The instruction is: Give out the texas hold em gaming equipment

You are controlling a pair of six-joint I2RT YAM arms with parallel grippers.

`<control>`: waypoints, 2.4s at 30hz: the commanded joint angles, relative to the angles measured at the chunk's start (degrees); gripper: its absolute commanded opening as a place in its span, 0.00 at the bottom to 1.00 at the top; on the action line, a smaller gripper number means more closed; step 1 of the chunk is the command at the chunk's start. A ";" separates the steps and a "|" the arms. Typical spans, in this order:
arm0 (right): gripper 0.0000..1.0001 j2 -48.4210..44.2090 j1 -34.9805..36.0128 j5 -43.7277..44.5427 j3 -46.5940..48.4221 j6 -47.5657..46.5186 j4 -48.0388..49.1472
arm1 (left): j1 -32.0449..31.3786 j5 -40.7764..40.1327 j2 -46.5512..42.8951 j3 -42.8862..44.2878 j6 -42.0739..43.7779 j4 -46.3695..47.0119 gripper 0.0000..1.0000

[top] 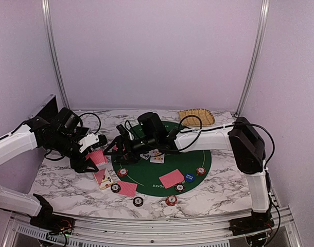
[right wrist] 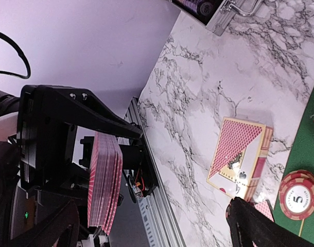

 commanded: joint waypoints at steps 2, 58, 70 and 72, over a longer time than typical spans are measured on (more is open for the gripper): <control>0.99 1.90 0.63 -4.28 0.83 6.48 8.26 | 0.37 0.54 -1.17 0.89 0.07 1.33 0.00; 0.78 7.62 0.34 -6.06 3.46 15.92 13.61 | 0.38 0.13 -1.72 -0.44 -0.02 1.86 0.00; 0.31 4.49 -0.23 -7.75 2.29 16.58 15.69 | 0.38 -1.32 -1.67 -1.54 0.07 1.93 0.00; 0.30 3.80 -0.49 -7.91 1.58 16.32 15.55 | 0.33 -1.42 -1.74 -1.63 0.07 1.83 0.00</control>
